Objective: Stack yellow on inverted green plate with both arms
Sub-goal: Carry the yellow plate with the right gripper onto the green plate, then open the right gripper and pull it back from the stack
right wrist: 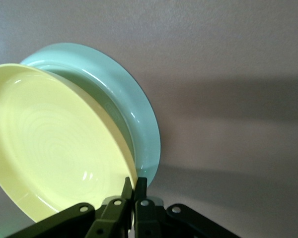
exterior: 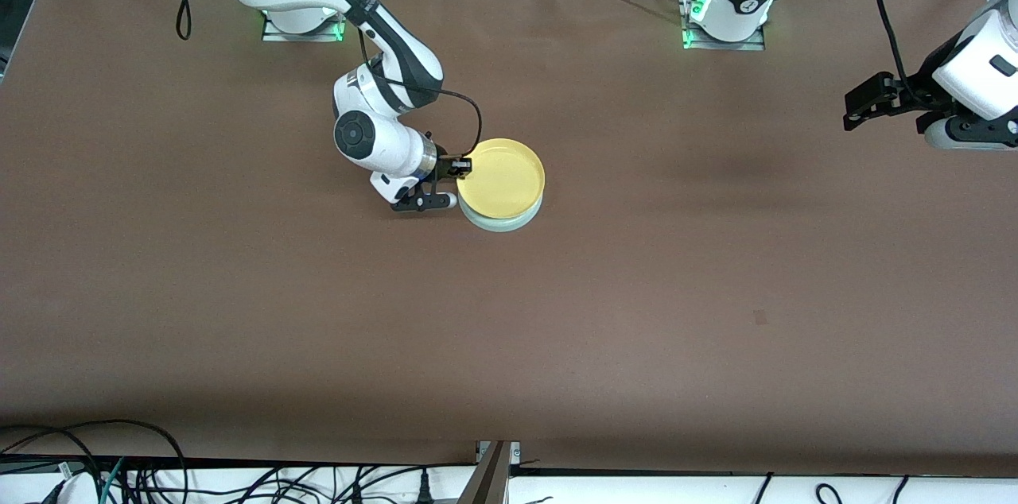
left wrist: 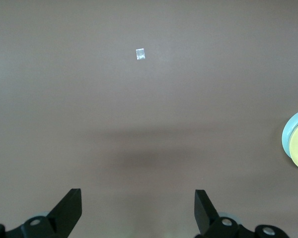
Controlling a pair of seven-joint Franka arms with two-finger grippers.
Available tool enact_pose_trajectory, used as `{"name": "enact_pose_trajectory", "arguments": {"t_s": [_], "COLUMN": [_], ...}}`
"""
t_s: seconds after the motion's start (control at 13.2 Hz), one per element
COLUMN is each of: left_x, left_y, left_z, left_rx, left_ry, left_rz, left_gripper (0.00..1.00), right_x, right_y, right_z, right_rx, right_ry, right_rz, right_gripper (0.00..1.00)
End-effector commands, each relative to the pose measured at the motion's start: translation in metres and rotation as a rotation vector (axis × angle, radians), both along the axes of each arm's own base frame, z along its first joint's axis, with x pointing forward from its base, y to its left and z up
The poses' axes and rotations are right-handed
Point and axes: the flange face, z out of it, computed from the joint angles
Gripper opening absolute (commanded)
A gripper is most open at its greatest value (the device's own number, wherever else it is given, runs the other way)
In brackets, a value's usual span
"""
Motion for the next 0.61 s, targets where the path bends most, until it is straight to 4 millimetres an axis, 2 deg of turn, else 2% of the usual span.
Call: {"name": "enact_pose_trajectory", "arguments": {"t_s": [0.0, 0.15, 0.53], "left_x": [0.007, 0.012, 0.015], "left_y": [0.002, -0.008, -0.011], "left_z": [0.003, -0.010, -0.016], "left_rx": [-0.019, -0.009, -0.007], "left_ry": [-0.012, 0.014, 0.023], "left_rz": [-0.014, -0.026, -0.032], "left_gripper": [1.00, 1.00, 1.00], "right_x": [-0.006, -0.006, -0.005], "right_y": [0.002, 0.001, 0.001], "right_z": [-0.003, -0.004, -0.013], "right_rx": [0.002, 0.000, -0.002], "right_ry": [0.000, 0.003, 0.014], "right_rz": [-0.016, -0.017, -0.020], "right_gripper": [0.00, 0.00, 0.00]}}
